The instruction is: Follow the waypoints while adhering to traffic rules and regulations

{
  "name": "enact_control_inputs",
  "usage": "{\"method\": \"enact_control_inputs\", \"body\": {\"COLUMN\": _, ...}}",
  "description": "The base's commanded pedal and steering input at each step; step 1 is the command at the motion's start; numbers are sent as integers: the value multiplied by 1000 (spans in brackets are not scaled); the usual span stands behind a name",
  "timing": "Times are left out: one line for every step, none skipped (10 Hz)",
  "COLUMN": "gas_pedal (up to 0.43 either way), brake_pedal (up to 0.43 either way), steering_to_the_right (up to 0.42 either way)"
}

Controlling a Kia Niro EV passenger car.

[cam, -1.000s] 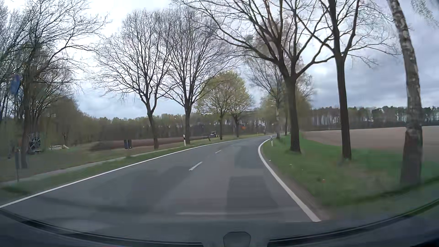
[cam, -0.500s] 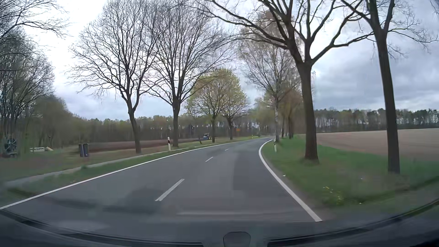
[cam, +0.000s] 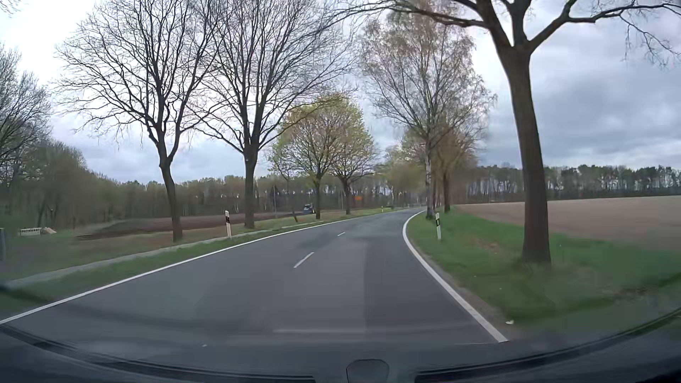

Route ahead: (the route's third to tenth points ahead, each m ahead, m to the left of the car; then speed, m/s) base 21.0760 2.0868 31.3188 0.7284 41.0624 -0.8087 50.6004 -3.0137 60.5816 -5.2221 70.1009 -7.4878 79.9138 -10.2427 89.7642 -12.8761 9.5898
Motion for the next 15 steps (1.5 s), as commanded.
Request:
{"method": "enact_control_inputs", "body": {"gas_pedal": 118, "brake_pedal": 0, "steering_to_the_right": 25}}
{"method": "enact_control_inputs", "body": {"gas_pedal": 118, "brake_pedal": 0, "steering_to_the_right": 25}}
{"method": "enact_control_inputs", "body": {"gas_pedal": 118, "brake_pedal": 0, "steering_to_the_right": 27}}
{"method": "enact_control_inputs", "body": {"gas_pedal": 118, "brake_pedal": 0, "steering_to_the_right": 29}}
{"method": "enact_control_inputs", "body": {"gas_pedal": 118, "brake_pedal": 0, "steering_to_the_right": 31}}
{"method": "enact_control_inputs", "body": {"gas_pedal": 130, "brake_pedal": 0, "steering_to_the_right": 31}}
{"method": "enact_control_inputs", "body": {"gas_pedal": 130, "brake_pedal": 0, "steering_to_the_right": 30}}
{"method": "enact_control_inputs", "body": {"gas_pedal": 130, "brake_pedal": 0, "steering_to_the_right": 30}}
{"method": "enact_control_inputs", "body": {"gas_pedal": 130, "brake_pedal": 0, "steering_to_the_right": 30}}
{"method": "enact_control_inputs", "body": {"gas_pedal": 138, "brake_pedal": 0, "steering_to_the_right": 30}}
{"method": "enact_control_inputs", "body": {"gas_pedal": 138, "brake_pedal": 0, "steering_to_the_right": 29}}
{"method": "enact_control_inputs", "body": {"gas_pedal": 138, "brake_pedal": 0, "steering_to_the_right": 27}}
{"method": "enact_control_inputs", "body": {"gas_pedal": 138, "brake_pedal": 0, "steering_to_the_right": 25}}
{"method": "enact_control_inputs", "body": {"gas_pedal": 138, "brake_pedal": 0, "steering_to_the_right": 25}}
{"method": "enact_control_inputs", "body": {"gas_pedal": 150, "brake_pedal": 0, "steering_to_the_right": 25}}
